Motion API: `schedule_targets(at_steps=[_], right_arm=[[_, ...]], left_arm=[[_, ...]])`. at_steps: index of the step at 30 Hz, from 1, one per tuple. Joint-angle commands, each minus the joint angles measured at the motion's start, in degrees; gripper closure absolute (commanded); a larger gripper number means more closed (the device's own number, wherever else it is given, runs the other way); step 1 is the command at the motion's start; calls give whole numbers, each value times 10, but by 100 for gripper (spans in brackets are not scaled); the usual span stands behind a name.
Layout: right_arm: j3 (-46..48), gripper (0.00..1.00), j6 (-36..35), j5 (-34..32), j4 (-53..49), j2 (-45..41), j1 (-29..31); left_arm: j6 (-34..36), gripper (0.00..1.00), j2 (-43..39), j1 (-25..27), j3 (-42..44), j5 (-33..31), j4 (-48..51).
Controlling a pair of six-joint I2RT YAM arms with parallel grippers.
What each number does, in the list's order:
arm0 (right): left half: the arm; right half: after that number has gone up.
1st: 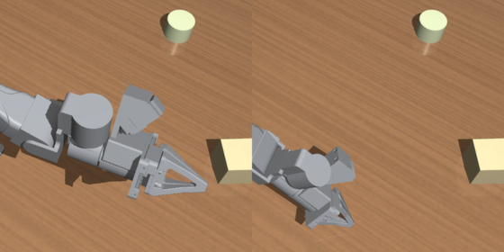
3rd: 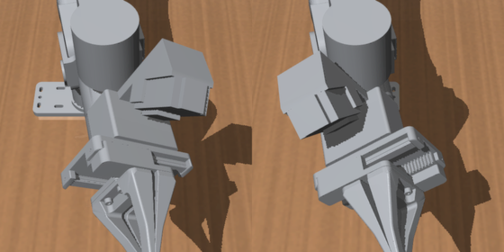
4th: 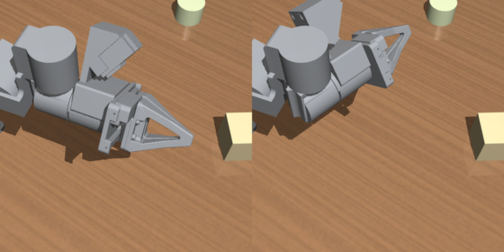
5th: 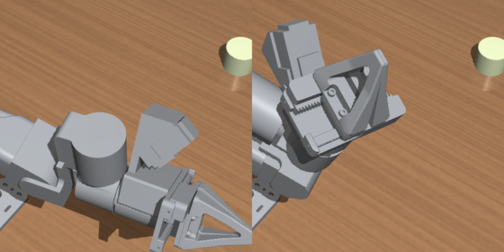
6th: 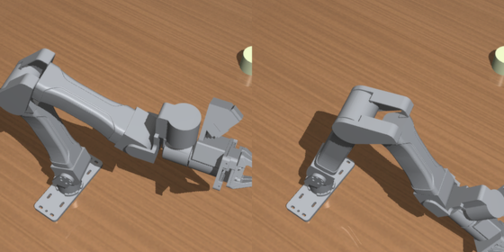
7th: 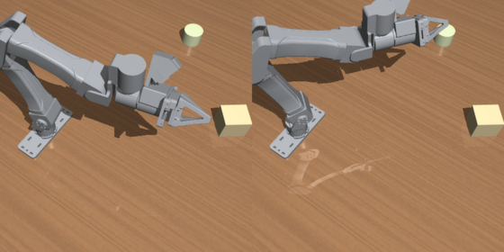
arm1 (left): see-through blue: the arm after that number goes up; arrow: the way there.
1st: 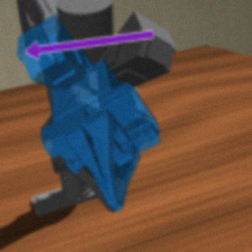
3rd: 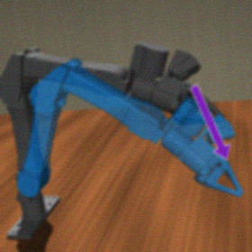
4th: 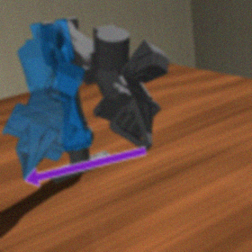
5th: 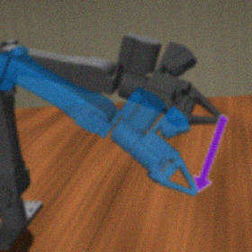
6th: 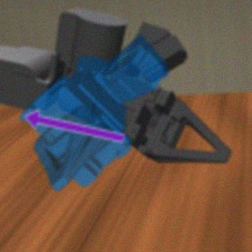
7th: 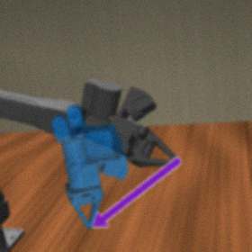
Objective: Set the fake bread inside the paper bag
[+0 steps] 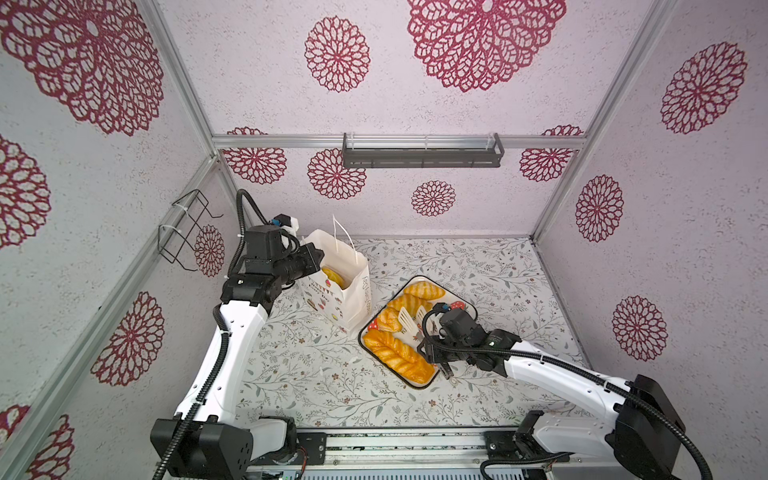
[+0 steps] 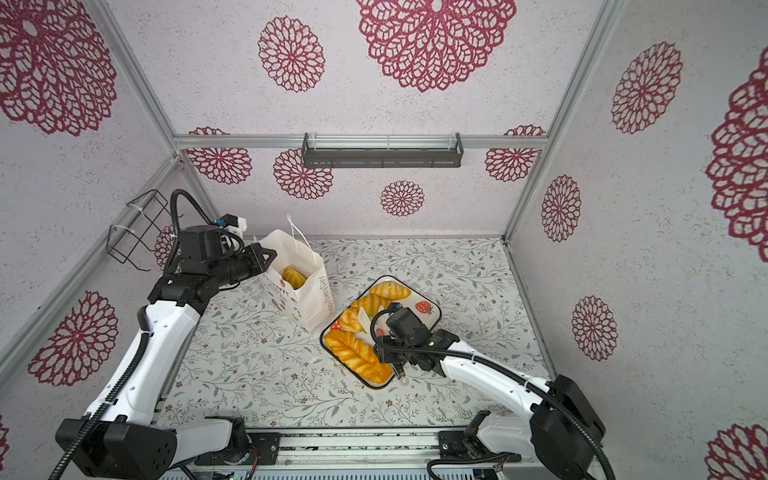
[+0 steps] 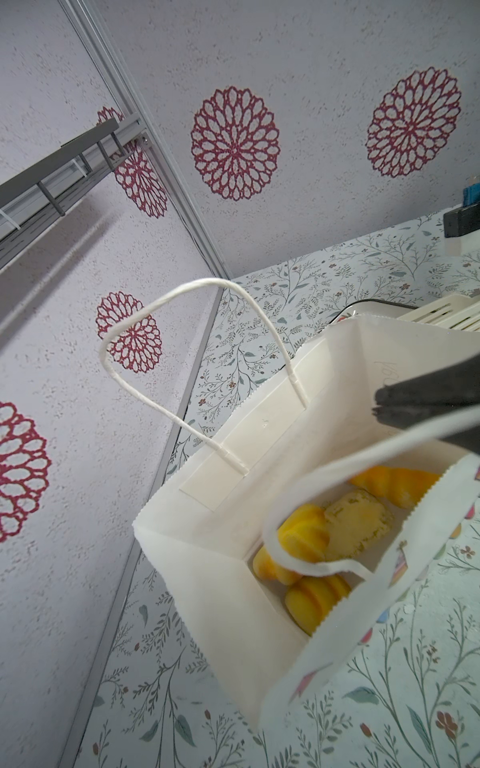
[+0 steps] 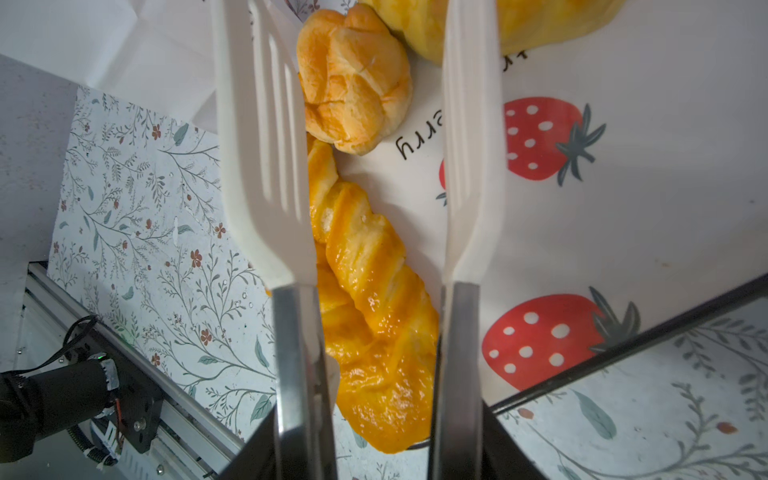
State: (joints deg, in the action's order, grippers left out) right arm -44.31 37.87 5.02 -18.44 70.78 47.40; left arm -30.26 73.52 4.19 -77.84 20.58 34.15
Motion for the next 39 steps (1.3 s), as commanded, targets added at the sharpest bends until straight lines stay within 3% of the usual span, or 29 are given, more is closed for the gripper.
schedule_targets(at_steps=[1,39], right_arm=[[-3,59,21,14,53,4,-3],[3,65,34,72,110,89,-15]], left_arm=[[-3,100,-3,-5,-6,7,-16],[-1,100,-1,-5,7,10,-27]])
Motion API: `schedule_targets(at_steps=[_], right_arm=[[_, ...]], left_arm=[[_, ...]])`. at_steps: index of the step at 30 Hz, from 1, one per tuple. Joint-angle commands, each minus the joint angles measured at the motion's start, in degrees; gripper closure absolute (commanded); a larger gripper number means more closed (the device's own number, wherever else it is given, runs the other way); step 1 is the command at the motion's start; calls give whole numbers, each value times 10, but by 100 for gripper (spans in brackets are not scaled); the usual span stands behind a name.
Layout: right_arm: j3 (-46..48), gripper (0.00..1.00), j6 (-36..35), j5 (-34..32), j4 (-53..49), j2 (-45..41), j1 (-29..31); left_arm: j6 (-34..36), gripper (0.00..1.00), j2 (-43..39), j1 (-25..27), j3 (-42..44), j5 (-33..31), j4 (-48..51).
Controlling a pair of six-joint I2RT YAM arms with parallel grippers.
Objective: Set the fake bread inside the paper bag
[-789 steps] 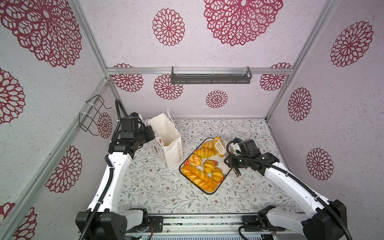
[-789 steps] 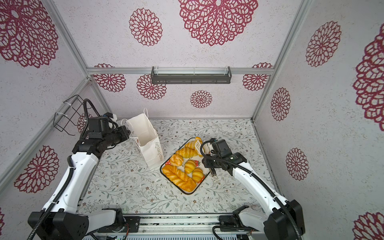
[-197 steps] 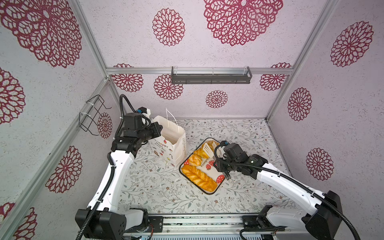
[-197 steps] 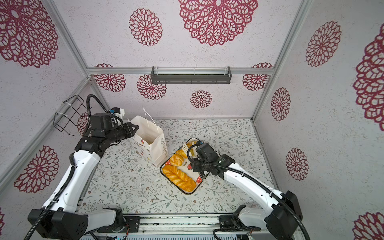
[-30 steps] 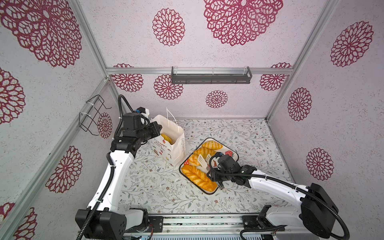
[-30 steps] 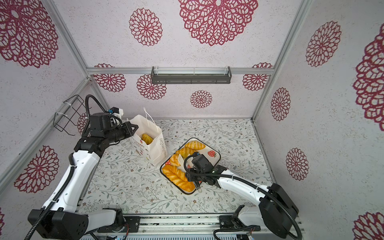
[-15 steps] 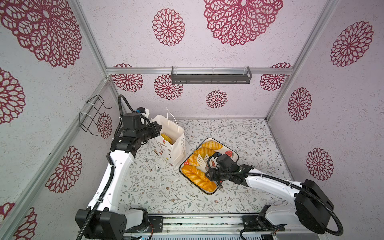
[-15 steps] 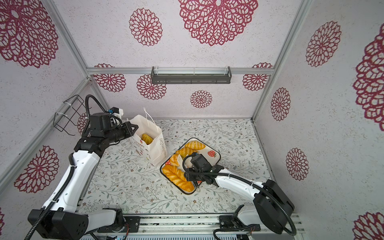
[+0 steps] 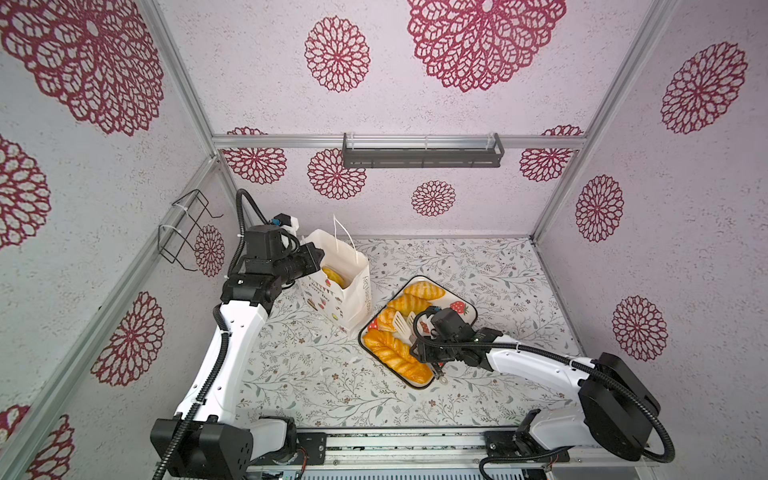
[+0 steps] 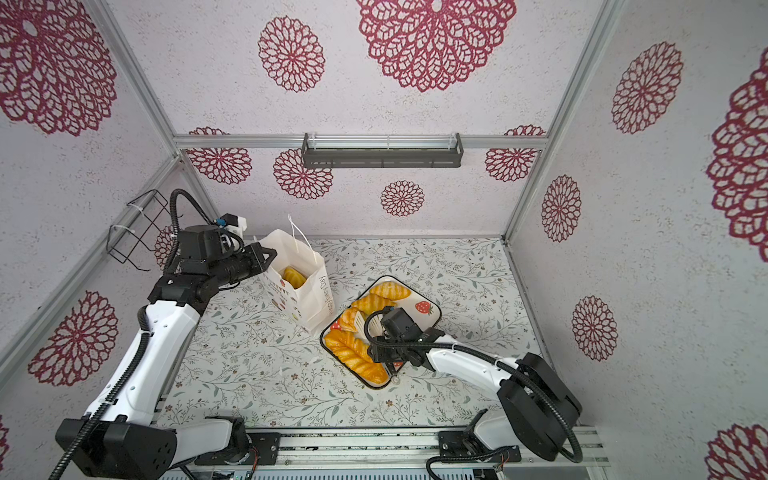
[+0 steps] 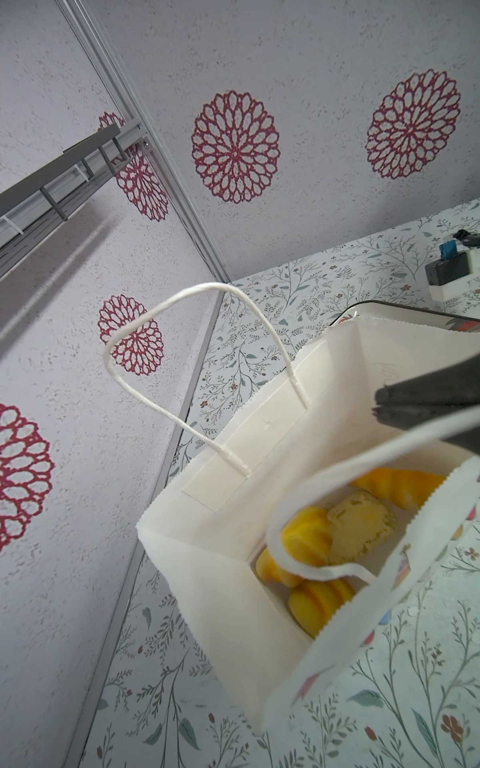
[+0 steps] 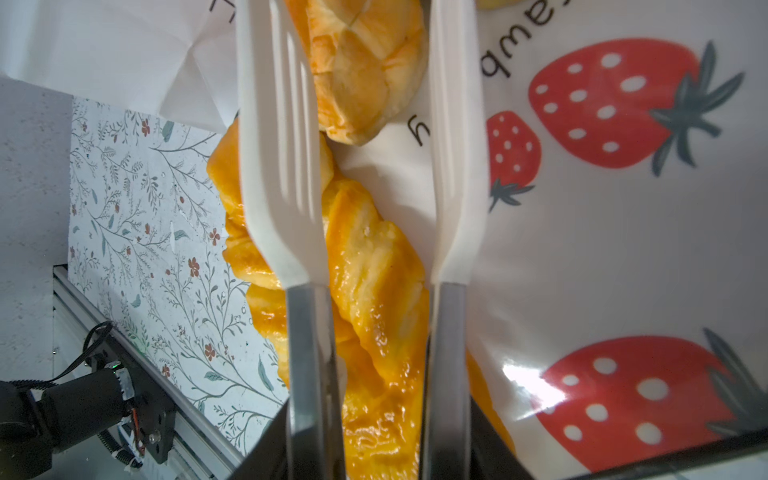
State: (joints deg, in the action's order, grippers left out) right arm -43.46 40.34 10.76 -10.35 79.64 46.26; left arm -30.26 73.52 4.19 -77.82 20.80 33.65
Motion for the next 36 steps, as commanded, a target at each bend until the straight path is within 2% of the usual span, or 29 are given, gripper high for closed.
schedule_targets(at_steps=[1,23,36], right_arm=[[-6,65,10,14,29,4,-4],[7,67,26,48,75,33,-26],[24,79,32,41,83,5,-27]], left_arm=[[-1,100,-1,-5,7,7,-22],[0,100,1,-7,8,7,-23],[-10,100,12,-7,0,22,-25]])
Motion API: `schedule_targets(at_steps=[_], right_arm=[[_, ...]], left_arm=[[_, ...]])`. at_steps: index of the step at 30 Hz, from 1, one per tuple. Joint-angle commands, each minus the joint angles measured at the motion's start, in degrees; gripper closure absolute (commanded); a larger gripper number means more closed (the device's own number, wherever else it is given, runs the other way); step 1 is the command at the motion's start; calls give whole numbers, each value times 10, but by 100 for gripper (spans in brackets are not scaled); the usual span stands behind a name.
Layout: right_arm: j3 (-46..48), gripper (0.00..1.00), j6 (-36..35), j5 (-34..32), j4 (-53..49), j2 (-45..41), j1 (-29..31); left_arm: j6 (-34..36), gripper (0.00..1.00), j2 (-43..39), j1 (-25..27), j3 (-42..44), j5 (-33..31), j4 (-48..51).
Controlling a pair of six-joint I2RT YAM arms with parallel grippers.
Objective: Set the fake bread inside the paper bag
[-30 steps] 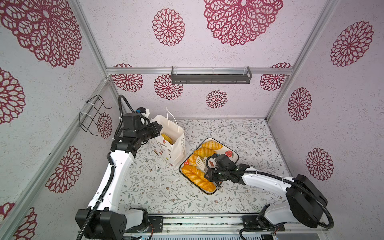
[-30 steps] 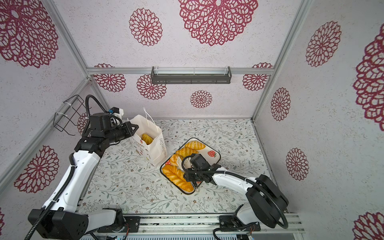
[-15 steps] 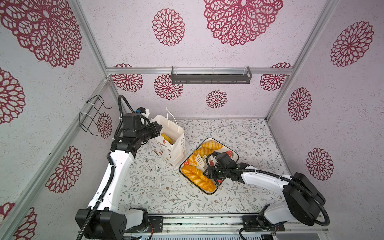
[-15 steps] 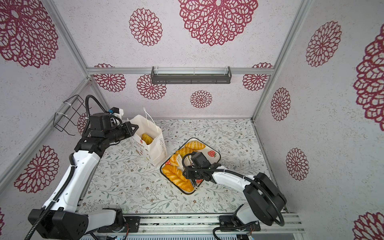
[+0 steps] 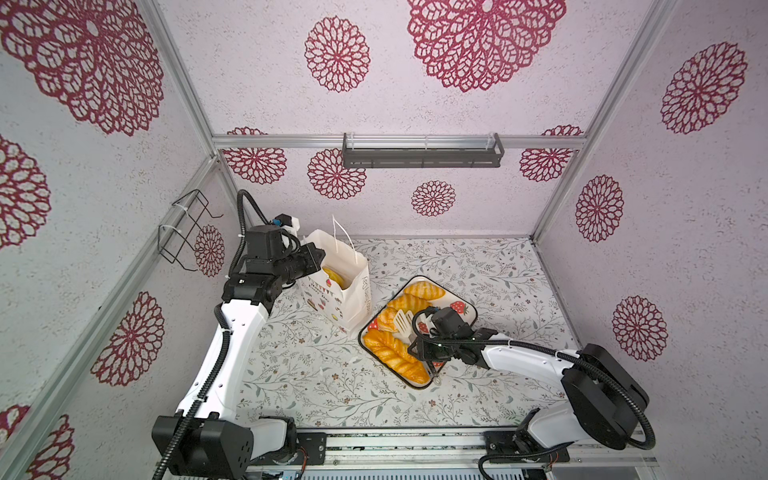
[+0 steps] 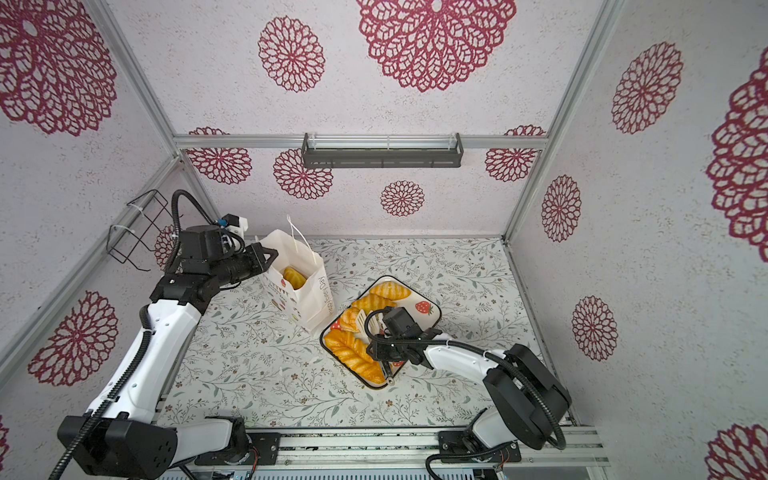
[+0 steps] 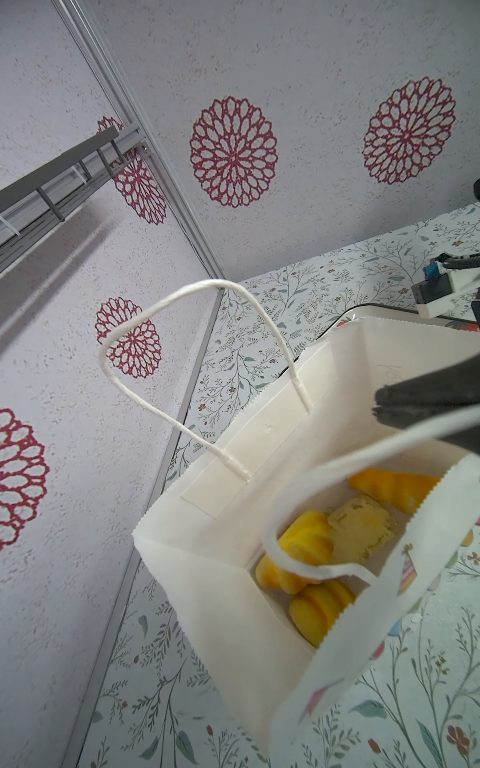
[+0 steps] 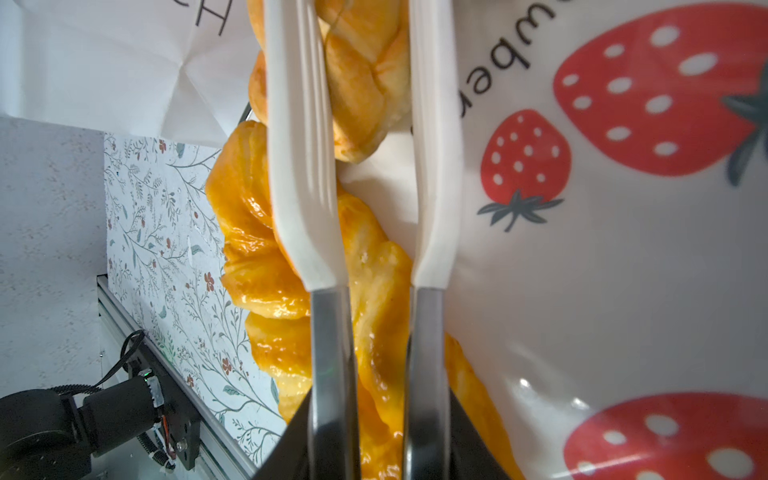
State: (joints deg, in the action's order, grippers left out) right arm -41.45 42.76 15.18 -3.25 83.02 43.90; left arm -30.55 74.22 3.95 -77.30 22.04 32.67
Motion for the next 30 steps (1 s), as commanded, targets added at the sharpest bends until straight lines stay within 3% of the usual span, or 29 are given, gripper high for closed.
schedule_targets(at_steps=[1,16,30], right_arm=[[4,80,7,-5,9,-35,-4],[18,82,-7,-33,-57,-123,-18],[53,82,0,-89,-190,-270,-29]], left_arm=[[-7,100,6,-5,-6,10,-15],[-12,100,6,-5,-9,16,-16],[-11,100,7,-5,-2,17,-18]])
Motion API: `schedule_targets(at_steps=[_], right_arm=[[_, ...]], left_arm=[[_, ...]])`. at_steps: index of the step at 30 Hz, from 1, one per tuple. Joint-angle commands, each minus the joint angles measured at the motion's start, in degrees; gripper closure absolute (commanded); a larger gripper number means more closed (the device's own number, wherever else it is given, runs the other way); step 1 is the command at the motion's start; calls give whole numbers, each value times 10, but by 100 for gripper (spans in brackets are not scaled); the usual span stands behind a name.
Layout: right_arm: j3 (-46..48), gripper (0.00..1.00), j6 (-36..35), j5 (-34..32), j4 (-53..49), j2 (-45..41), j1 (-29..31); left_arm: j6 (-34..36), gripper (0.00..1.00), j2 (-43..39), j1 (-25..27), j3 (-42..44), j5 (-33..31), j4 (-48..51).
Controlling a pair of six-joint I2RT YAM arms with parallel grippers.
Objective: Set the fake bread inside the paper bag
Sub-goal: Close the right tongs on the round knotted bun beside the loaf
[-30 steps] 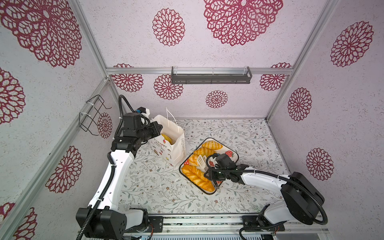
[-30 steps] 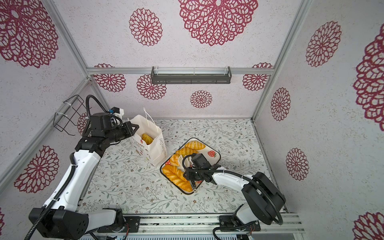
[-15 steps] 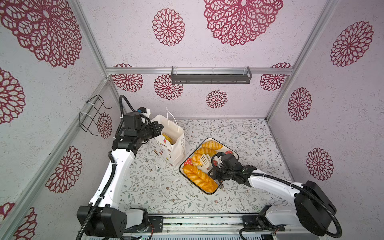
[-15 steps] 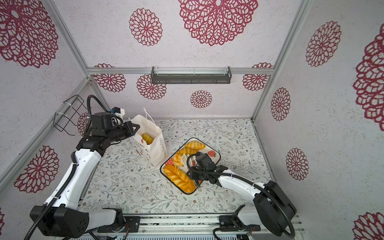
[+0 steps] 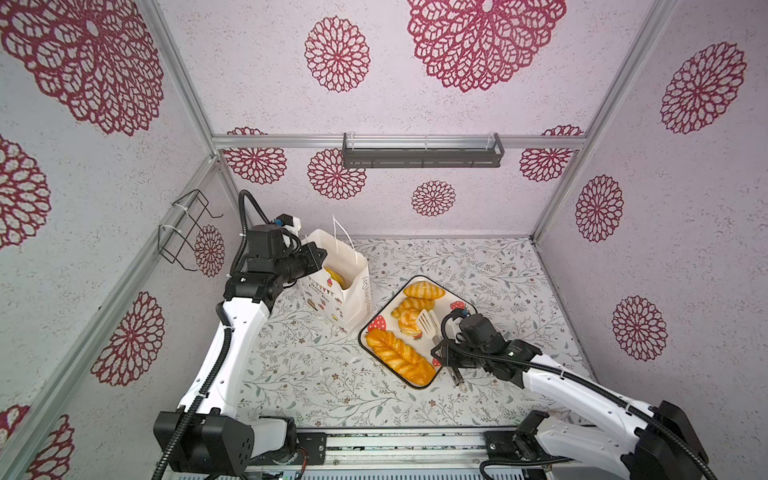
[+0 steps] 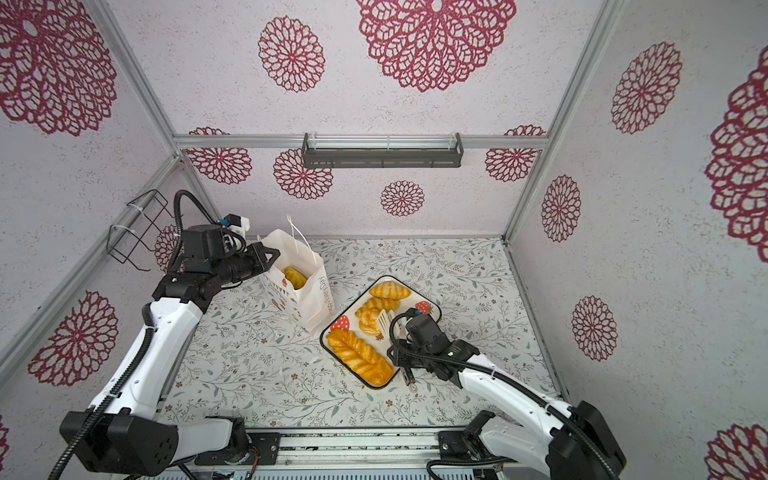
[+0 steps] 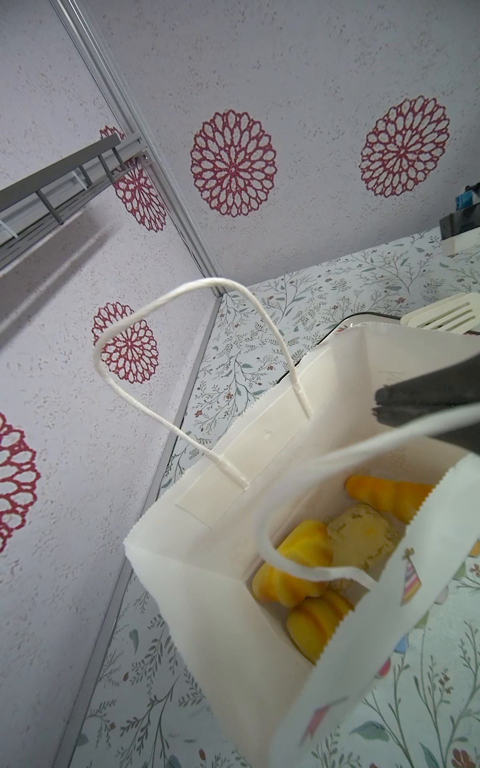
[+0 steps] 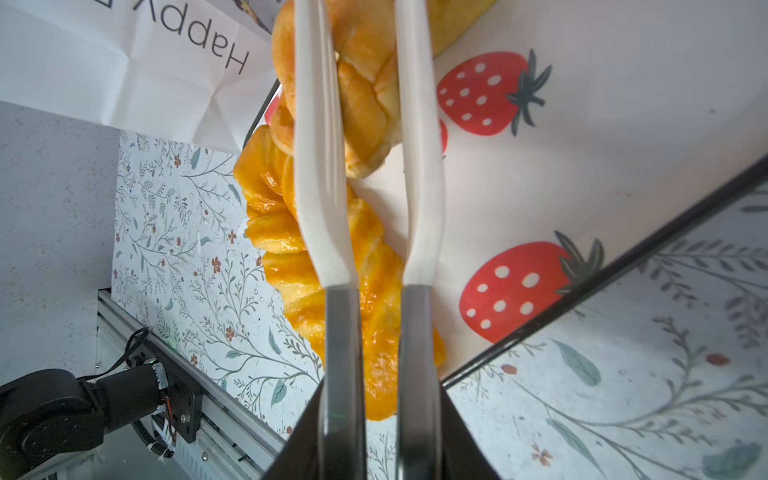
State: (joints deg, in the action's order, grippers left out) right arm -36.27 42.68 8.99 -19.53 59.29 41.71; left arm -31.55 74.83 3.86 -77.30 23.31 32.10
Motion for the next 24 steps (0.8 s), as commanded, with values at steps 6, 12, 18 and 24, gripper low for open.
schedule_targets(at_steps=[6,12,18,24], right_arm=[[24,83,2,-31,-56,-70,-27],[31,83,-1,-30,-70,-82,-39],[44,81,1,-34,-81,-82,-45],[49,69,-1,-34,-84,-70,-47]], left_arm=[[-2,100,2,-3,0,5,-10],[0,100,-1,-3,2,2,-11],[-1,100,-3,-3,3,3,-12],[-3,100,-5,-3,3,4,-12]])
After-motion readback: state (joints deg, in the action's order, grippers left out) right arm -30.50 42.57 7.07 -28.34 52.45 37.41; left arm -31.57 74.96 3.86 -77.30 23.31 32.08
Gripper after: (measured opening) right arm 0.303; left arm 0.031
